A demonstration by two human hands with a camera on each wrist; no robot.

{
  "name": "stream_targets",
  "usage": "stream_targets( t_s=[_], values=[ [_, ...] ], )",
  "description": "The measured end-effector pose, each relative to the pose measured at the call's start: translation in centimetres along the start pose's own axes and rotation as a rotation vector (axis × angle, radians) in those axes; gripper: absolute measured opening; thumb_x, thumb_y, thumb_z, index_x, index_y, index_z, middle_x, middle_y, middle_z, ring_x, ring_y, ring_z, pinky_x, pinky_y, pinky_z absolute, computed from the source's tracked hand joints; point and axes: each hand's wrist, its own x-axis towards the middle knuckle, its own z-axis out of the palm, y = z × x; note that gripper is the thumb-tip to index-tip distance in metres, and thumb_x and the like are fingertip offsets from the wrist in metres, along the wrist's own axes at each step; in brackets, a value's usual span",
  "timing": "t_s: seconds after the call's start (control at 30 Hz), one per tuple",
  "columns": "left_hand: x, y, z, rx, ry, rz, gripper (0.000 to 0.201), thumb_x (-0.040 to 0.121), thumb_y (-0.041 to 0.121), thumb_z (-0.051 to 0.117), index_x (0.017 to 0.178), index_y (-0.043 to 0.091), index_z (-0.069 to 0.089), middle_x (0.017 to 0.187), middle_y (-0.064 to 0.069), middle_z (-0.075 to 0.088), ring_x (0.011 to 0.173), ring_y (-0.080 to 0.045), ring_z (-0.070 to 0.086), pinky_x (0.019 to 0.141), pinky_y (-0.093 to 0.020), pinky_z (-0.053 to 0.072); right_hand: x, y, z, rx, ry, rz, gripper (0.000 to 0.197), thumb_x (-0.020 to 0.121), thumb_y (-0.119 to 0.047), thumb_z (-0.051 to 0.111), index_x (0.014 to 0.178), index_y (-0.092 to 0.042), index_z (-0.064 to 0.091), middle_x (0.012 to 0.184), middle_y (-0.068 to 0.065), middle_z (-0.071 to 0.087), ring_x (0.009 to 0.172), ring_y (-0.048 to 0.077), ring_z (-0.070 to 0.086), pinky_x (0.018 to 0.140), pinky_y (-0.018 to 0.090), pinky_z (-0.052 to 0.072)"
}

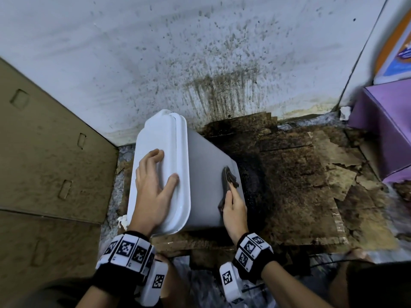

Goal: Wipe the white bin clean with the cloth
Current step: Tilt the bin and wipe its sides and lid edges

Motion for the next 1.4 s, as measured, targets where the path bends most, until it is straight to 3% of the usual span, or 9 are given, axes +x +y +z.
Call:
stream_targets(
  t_s=[0.13,0.27,0.4,0.6,0.77,1.0,1.13,1.23,1.4],
  values=[
    [0.0,0.5,0.2,0.013,0.010,-0.011,0.064,0.087,0.051,0.047,0.140,0.016,0.045,0.143,0.012,0.036,0.138,-0.006,0.030,0.119,-0.037,0.023,-1.0,-3.4,0.7,0.035,0.023,-0.093,0.040,0.109,-0.020,0.035,0.145,-0.015,0.052,0.141,-0.001,0.058,0.133,0.015,0.051,0.096,0.001,0.030],
    [-0.1,1.0,0.2,0.026,-0.009,-0.025,0.064,0.087,0.053,0.046,0.142,0.019,0.044,0.147,0.008,0.037,0.141,-0.012,0.032,0.119,-0.041,0.024,-1.1,-7.1,0.8,0.230,-0.059,-0.135,0.040,0.109,-0.031,0.034,0.144,-0.023,0.052,0.140,-0.007,0.060,0.131,0.007,0.054,0.114,0.034,0.042],
    [-0.4,2.0,0.6,0.057,-0.018,-0.027,0.070,0.087,0.056,0.043,0.145,0.017,0.043,0.151,0.004,0.037,0.145,-0.015,0.029,0.117,-0.033,0.020,-1.1,-11.6,-0.8,0.361,-0.086,-0.191,0.044,0.108,-0.040,0.036,0.149,-0.027,0.046,0.145,-0.008,0.057,0.135,0.009,0.052,0.114,0.043,0.042],
    [-0.7,4.1,2.0,0.045,-0.039,-0.063,0.061,0.100,0.050,0.026,0.152,0.021,0.039,0.159,0.006,0.032,0.147,-0.014,0.025,0.121,-0.030,0.015,-2.0,-14.7,-3.3,0.233,-0.109,-0.363,0.040,0.109,-0.039,0.035,0.146,-0.030,0.049,0.137,-0.014,0.061,0.129,0.003,0.055,0.111,0.039,0.045],
    [-0.8,6.8,3.9,-0.063,-0.066,-0.074,0.069,0.098,0.054,0.011,0.156,0.022,0.032,0.163,0.006,0.029,0.150,-0.006,0.020,0.119,-0.016,0.005,-2.6,-12.3,-3.2,-0.009,-0.055,-0.450,0.040,0.109,-0.031,0.038,0.145,-0.023,0.053,0.146,-0.009,0.054,0.136,0.002,0.046,0.116,0.038,0.039],
    [-0.7,9.6,5.7,-0.165,-0.147,-0.116,0.058,0.106,0.045,0.020,0.159,0.022,0.024,0.165,0.008,0.024,0.150,-0.002,0.015,0.123,-0.021,0.004,-1.9,-11.8,-5.8,-0.199,-0.078,-0.410,0.046,0.107,-0.032,0.044,0.152,-0.025,0.043,0.153,0.001,0.041,0.141,0.009,0.038,0.119,0.030,0.032],
    [-0.4,10.9,5.5,-0.427,-0.170,-0.219,0.048,0.110,0.035,0.037,0.157,0.027,0.029,0.160,0.012,0.030,0.148,-0.003,0.021,0.125,-0.032,0.015,-1.6,-12.3,-7.2,-0.233,-0.117,-0.335,0.053,0.106,-0.040,0.043,0.157,-0.031,0.031,0.156,-0.001,0.036,0.143,0.010,0.036,0.115,0.026,0.030],
    [-0.3,10.5,4.4,-0.590,-0.113,-0.241,0.046,0.108,0.031,0.047,0.152,0.031,0.036,0.155,0.016,0.035,0.140,0.004,0.031,0.116,-0.024,0.026,-1.5,-12.5,-7.7,-0.261,-0.156,-0.310,0.061,0.104,-0.050,0.043,0.159,-0.033,0.023,0.157,-0.004,0.035,0.145,0.011,0.033,0.117,0.031,0.031],
    [-0.2,7.1,1.6,-0.207,0.044,-0.230,0.046,0.106,0.026,0.049,0.150,0.018,0.038,0.150,0.003,0.039,0.142,-0.013,0.032,0.113,-0.029,0.027,-1.4,-13.6,-8.3,-0.354,-0.244,-0.271,0.075,0.100,-0.057,0.047,0.161,-0.034,0.010,0.156,-0.004,0.033,0.145,0.016,0.031,0.117,0.034,0.031]
  ],
)
